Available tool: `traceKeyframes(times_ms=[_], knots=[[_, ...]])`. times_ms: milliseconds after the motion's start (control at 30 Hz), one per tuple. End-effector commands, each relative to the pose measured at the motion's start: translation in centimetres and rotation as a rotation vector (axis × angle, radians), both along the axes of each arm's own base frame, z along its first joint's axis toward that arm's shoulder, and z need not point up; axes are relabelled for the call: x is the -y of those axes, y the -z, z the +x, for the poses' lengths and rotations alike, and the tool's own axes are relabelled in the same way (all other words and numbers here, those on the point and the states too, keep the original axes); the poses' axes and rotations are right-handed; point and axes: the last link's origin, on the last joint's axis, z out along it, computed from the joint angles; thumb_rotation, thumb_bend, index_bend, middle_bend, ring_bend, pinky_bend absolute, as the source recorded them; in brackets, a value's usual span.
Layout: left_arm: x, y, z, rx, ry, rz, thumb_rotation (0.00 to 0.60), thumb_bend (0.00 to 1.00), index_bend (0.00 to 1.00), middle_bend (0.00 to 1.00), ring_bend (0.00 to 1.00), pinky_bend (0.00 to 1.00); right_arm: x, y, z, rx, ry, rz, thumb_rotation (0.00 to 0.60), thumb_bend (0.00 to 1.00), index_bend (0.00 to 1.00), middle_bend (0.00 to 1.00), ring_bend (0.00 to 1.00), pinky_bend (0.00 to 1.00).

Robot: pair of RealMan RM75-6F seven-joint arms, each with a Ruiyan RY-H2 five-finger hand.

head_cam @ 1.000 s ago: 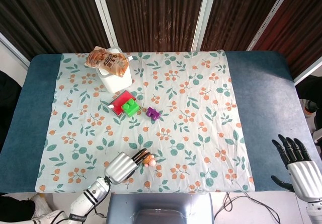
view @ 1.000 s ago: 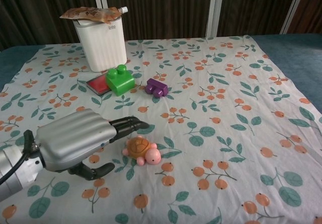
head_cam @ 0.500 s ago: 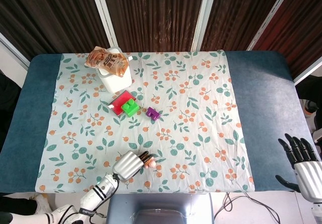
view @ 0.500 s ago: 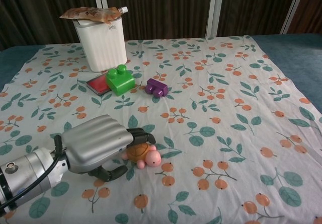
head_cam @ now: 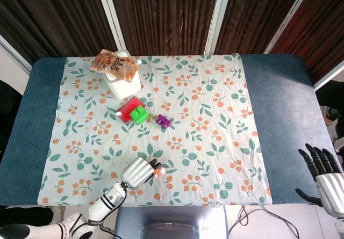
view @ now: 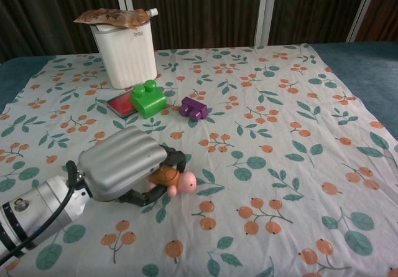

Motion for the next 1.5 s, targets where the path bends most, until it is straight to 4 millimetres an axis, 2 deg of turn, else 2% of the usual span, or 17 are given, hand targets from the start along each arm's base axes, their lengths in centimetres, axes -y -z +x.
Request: traceKeyframes(times_ms=[33,167,233,300,367,467,567,633,833,967,1100,1333,1500], knots=[[0.2,0.2,0.2,0.037,0.021,-0.010,0.600,0.48,0.83,0.88,0.98,1.00,0.0,0.0,0.0,-0.001,0.000,0.002,0.600,0.21,0.00,0.00,0.00,0.00],[0.1,0.2,0.1,0.072,0.017,0.024,0.600,0.49,0.82,0.88,0.99,1.00,0.0,0.2,0.0,-0.005,0.003,0.010,0.600,0.21,0.00,0.00,0.00,0.00],[0.1,0.4,-0.1,0.063,0.019,0.021,0.600,0.50,0.76,0.82,0.99,1.00,0.0,0.2,0.0,-0.006,0.004,0.011,0.600,0.21,0.00,0.00,0.00,0.00],[0.0,0.5,-0.4,0.044,0.019,0.006,0.600,0.48,0.64,0.70,0.99,1.00,0.0,0.2,0.0,-0.005,0.004,0.008,0.600,0.21,0.00,0.00,0.00,0.00],[0.0,0.5,-0.6,0.016,0.009,-0.014,0.600,0.46,0.40,0.53,0.98,1.00,0.0,0.2,0.0,-0.005,0.005,0.007,0.600,0.21,0.00,0.00,0.00,0.00],[0.0,0.5,-0.8,-0.015,-0.012,-0.036,0.600,0.45,0.17,0.36,0.98,1.00,0.0,0.2,0.0,-0.003,0.003,0.008,0.600,0.21,0.00,0.00,0.00,0.00],[0.2,0.3,-0.8,-0.035,-0.026,-0.054,0.600,0.45,0.02,0.21,0.98,1.00,0.0,0.1,0.0,-0.001,0.001,0.005,0.600,0.21,0.00,0.00,0.00,0.00],[0.3,0.1,-0.7,-0.042,-0.027,-0.062,0.600,0.43,0.00,0.16,0.98,1.00,-0.1,0.1,0.0,-0.001,0.000,0.003,0.600,0.21,0.00,0.00,0.00,0.00],[0.8,-0.4,-0.3,-0.051,-0.019,-0.071,0.600,0.41,0.01,0.14,0.97,1.00,-0.2,0.0,0.0,0.001,-0.002,0.000,0.600,0.21,0.00,0.00,0.00,0.00],[0.7,-0.3,-0.3,-0.059,-0.023,-0.072,0.600,0.41,0.13,0.21,0.97,1.00,-0.2,0.0,0.0,0.001,-0.002,0.001,0.600,0.21,0.00,0.00,0.00,0.00],[0.3,-0.1,-0.3,-0.058,0.007,-0.036,0.600,0.42,0.32,0.35,0.97,1.00,-0.2,0.0,0.0,0.004,-0.002,0.006,0.600,0.21,0.00,0.00,0.00,0.00],[-0.1,0.1,-0.1,-0.006,0.059,0.019,0.600,0.44,0.77,0.77,0.98,1.00,-0.3,-0.1,0.0,0.004,0.000,0.005,0.600,0.21,0.00,0.00,0.00,0.00],[-0.1,0.4,-0.1,0.016,0.090,0.017,0.600,0.45,0.81,0.83,0.99,1.00,-0.4,-0.1,0.0,0.006,-0.001,0.005,0.600,0.21,0.00,0.00,0.00,0.00]])
